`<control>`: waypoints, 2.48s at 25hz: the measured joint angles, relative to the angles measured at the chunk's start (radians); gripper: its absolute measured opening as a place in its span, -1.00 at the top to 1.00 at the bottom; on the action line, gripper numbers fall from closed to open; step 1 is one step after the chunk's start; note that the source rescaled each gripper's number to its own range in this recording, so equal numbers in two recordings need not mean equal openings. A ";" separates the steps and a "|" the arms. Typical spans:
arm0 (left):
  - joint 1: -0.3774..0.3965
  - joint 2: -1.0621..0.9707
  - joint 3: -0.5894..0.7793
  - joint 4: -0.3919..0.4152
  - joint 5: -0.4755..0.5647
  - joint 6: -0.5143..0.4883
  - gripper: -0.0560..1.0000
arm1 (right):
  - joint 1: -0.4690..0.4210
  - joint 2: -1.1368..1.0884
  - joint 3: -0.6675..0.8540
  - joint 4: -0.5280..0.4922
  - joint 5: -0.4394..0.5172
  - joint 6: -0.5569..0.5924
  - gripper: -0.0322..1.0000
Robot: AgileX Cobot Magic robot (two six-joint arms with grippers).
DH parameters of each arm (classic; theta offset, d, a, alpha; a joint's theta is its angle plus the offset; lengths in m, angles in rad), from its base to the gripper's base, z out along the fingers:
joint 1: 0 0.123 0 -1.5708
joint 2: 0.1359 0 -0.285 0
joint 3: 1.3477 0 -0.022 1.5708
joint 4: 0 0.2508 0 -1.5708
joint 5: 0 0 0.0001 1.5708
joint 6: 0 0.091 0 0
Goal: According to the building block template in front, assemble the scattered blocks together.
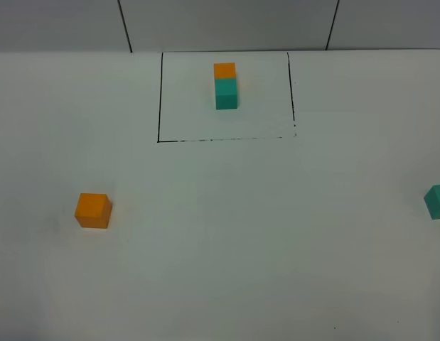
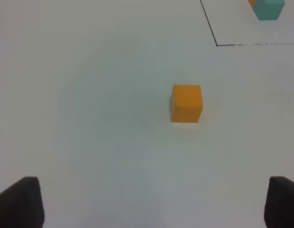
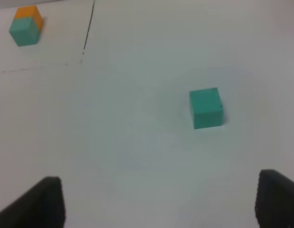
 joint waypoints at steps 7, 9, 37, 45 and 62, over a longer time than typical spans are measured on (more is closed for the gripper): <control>0.000 0.000 0.000 0.003 0.000 0.000 -0.91 | 0.000 0.000 0.000 0.000 0.000 0.000 -0.32; 0.000 0.000 0.000 0.003 0.000 0.000 -0.90 | 0.000 0.000 0.000 0.000 0.000 0.000 -0.32; 0.000 0.767 -0.110 0.016 -0.089 -0.123 -0.53 | 0.000 0.000 0.000 -0.001 0.000 0.000 -0.32; -0.041 1.288 -0.342 -0.080 -0.183 -0.055 -0.52 | 0.000 0.000 0.000 -0.002 0.000 0.000 -0.32; -0.162 1.691 -0.467 -0.018 -0.319 -0.128 -0.50 | 0.000 0.000 0.000 -0.003 0.000 0.000 -0.32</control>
